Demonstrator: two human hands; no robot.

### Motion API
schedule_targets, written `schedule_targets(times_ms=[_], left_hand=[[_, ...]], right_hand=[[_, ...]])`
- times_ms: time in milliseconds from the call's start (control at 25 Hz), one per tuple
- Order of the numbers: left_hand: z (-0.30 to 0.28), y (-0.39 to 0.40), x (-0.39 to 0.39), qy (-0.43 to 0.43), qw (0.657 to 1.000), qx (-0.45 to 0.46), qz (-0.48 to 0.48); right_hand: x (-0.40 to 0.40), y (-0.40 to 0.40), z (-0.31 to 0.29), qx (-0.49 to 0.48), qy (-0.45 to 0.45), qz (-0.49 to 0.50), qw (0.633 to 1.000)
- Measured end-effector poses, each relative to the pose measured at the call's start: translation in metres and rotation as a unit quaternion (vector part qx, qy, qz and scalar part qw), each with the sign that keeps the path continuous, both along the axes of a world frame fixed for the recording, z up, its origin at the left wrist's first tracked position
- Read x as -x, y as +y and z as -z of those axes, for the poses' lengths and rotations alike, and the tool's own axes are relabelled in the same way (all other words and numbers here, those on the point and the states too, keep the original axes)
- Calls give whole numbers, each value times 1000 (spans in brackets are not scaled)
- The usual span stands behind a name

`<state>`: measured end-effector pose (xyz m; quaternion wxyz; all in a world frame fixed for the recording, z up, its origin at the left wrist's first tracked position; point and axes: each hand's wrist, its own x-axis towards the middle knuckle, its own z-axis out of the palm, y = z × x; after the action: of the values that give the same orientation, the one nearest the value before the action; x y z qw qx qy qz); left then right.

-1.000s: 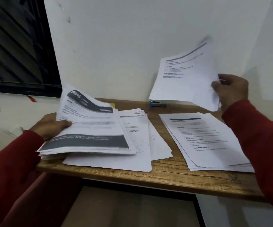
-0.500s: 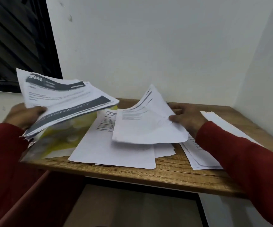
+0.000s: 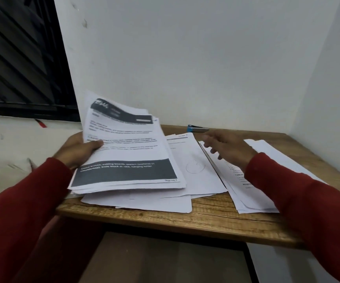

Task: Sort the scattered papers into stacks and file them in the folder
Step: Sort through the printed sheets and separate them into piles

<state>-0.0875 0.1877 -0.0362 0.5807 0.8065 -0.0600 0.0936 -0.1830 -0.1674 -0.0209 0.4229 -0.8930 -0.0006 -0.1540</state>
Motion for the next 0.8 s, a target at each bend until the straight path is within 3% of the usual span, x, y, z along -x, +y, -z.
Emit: schedule_targets(times_ms=[80, 160, 320, 480, 600, 800], left_hand=[[-6, -23, 3, -7, 998, 36, 59], [-10, -46, 2, -13, 991, 72, 113], [-3, -91, 5, -4, 965, 182, 190], [5, -106, 4, -11, 952, 242, 186], [7, -108, 9, -4, 947, 262, 187], [7, -108, 16, -17, 946, 262, 190]], right_hand=[[-4, -6, -6, -142, 40, -24, 989], [-7, -9, -6, -216, 75, -76, 971], [-14, -12, 17, -275, 8, -118, 954], [-19, -17, 22, -347, -29, -96, 933], [-17, -14, 17, -395, -53, -52, 916], [-14, -11, 16, -394, -83, 11, 915]])
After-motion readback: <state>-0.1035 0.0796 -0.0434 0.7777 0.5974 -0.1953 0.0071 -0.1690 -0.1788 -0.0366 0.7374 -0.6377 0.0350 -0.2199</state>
